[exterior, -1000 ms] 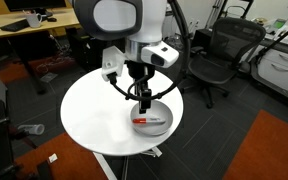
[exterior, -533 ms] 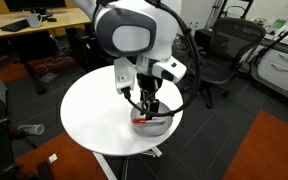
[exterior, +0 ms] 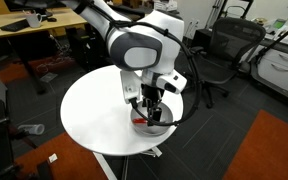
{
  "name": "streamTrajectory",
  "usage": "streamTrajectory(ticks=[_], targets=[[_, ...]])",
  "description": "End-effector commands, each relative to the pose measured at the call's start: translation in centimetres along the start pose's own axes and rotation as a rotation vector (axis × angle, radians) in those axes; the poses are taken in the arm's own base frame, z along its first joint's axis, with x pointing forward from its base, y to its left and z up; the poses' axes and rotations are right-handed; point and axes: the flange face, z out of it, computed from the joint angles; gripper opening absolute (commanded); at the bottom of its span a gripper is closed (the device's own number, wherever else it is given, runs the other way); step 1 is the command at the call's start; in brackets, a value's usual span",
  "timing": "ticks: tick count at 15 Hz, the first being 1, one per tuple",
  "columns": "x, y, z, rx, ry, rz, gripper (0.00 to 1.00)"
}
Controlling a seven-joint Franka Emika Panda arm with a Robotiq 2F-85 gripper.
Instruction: Remove the marker from the bowl and place it on the table
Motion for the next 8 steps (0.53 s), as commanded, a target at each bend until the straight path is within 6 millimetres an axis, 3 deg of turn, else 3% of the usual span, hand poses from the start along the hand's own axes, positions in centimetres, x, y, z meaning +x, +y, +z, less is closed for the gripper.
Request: streamTrajectory(ticks=[1,8], targets=[[1.7,-0.6,-0.2,0.012,-0.009,-0.016,1.00],[3.5,-0.4,1.1,0.007,-0.085,-0.005,1.00]])
